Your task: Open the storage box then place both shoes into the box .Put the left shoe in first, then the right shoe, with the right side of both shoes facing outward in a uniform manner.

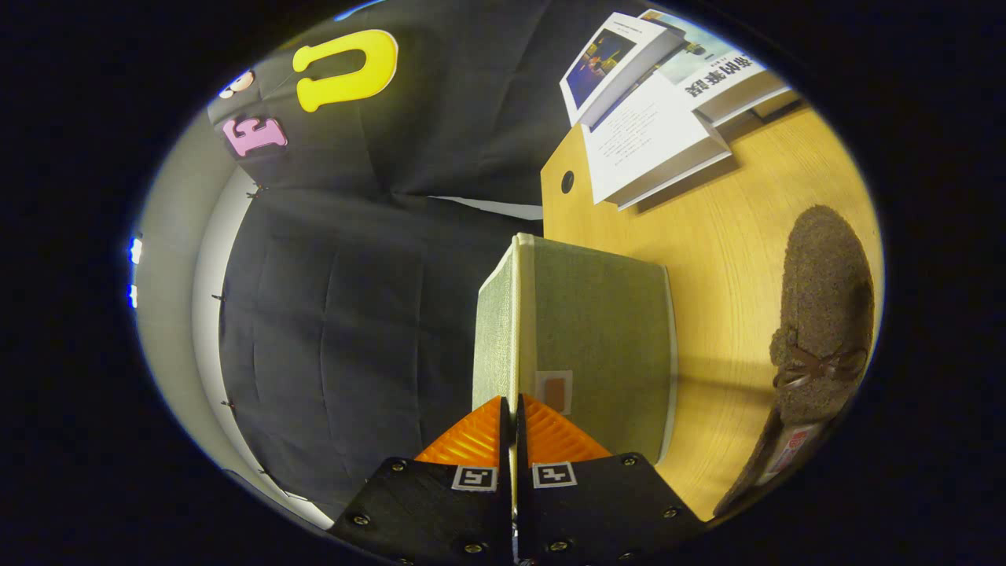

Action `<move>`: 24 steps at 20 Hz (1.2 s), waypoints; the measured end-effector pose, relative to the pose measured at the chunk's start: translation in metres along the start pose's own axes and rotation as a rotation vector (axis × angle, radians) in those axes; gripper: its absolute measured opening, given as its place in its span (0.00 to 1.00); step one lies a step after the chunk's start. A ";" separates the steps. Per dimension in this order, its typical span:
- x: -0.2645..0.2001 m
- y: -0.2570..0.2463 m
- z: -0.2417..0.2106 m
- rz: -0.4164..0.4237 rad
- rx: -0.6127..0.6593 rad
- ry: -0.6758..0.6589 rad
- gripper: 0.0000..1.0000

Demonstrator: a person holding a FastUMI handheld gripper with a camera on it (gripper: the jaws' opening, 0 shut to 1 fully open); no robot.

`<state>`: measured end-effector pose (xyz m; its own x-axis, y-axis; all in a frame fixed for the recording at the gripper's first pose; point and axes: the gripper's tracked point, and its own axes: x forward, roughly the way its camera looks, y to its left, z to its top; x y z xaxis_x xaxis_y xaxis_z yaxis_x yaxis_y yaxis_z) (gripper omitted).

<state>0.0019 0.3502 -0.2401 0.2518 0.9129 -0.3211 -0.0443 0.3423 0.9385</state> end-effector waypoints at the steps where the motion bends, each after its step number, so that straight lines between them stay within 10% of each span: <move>1: -0.001 0.007 0.001 0.002 -0.015 0.000 0.02; 9: 0.012 0.087 0.002 -0.006 -0.158 0.030 0.02; 24: 0.174 0.204 -0.047 0.032 -0.306 0.194 0.08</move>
<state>-0.0087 0.5893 -0.1102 0.0590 0.9393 -0.3379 -0.3443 0.3369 0.8764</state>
